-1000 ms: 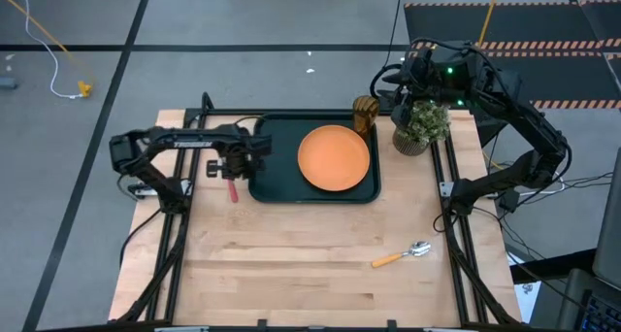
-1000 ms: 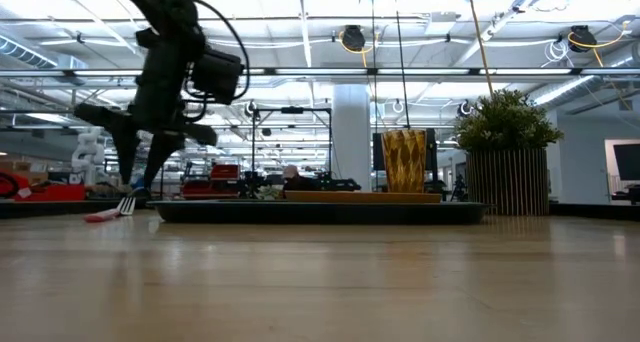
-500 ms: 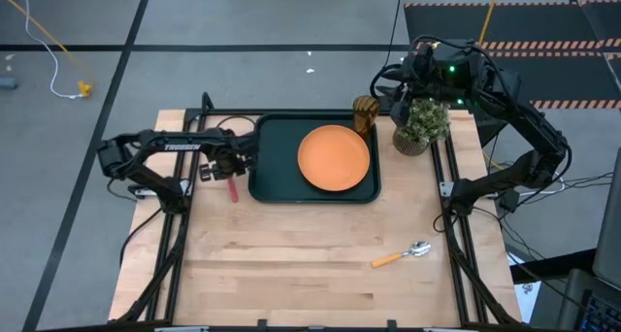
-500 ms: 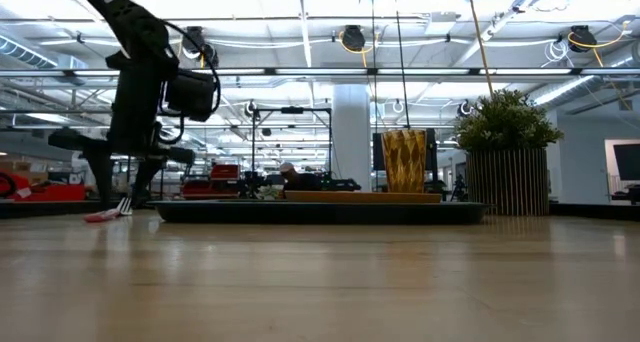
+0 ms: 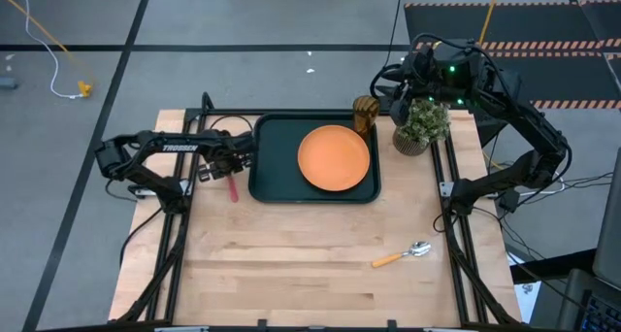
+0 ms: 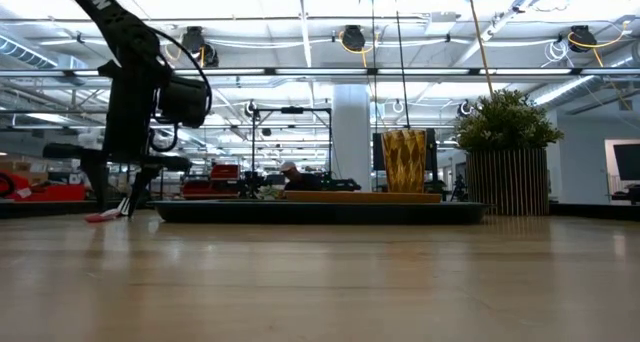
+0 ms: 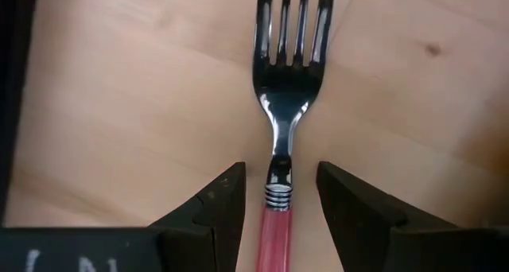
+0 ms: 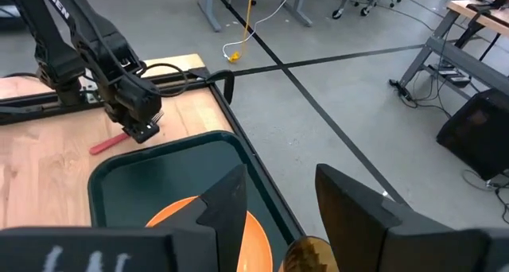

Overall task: Pick and place plate/cup/fork/spoon on tray
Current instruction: Put the pink fork to the left of the orange plate on the black tray

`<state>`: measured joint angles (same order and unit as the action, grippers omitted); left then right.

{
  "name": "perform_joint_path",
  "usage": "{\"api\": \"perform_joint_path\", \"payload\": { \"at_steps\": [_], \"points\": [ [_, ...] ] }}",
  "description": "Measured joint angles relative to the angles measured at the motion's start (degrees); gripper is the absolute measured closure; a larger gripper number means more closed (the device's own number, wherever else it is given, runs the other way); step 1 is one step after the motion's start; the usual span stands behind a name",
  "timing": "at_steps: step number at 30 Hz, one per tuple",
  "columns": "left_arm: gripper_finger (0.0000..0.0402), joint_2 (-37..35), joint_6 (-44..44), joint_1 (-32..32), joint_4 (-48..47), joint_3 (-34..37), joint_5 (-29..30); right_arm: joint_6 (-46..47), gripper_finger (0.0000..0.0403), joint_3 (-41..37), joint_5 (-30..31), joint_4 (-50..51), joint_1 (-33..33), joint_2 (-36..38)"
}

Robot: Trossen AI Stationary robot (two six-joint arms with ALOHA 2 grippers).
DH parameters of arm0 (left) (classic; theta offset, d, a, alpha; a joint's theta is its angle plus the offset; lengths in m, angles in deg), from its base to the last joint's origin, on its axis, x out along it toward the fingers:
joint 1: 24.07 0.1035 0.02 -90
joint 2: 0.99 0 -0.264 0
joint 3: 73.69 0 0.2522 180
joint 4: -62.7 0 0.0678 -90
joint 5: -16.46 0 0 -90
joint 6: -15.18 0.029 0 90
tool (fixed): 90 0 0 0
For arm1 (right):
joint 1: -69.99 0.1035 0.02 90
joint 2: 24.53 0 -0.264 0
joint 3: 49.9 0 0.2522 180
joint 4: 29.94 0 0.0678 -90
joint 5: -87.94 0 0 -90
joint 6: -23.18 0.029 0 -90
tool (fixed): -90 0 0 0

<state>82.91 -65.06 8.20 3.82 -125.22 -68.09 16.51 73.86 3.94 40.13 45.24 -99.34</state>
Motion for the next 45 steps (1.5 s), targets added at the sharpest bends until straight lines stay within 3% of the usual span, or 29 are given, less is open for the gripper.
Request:
{"api": "perform_joint_path", "payload": {
  "at_steps": [5, 14, 21, 29, 35, 45],
  "points": [
    [0.0252, 0.0, 0.2, 0.0, 1.0, 1.0, 0.0, 0.0, 0.0259, 0.0, 0.0, 0.0, 0.0, 0.0],
    [0.0368, 0.1, 3.0, -0.1, 2.2, 1.0, 0.5, 0.0, 0.0259, 0.0, 0.0, -0.3, 0.0, 0.0],
    [0.0367, -1.2, 5.3, -0.1, 0.8, -0.7, 0.5, 0.0, 0.0259, 0.0, 0.0, -0.4, 0.0, 0.0],
    [0.0369, -7.9, 8.1, -0.2, -4.1, -6.8, 1.8, -0.1, 0.0259, 0.0, 0.0, -0.4, 0.0, 0.0],
    [0.0368, -11.6, 10.4, -0.9, -4.4, -13.4, 5.1, -0.8, 0.0259, 0.0, 0.0, -0.3, 0.0, 0.0],
    [0.0369, -9.8, 15.4, -2.9, -3.4, -27.0, 8.5, -3.1, 0.0259, 0.0, 0.0, -0.3, 0.0, 0.0]
  ]
}}
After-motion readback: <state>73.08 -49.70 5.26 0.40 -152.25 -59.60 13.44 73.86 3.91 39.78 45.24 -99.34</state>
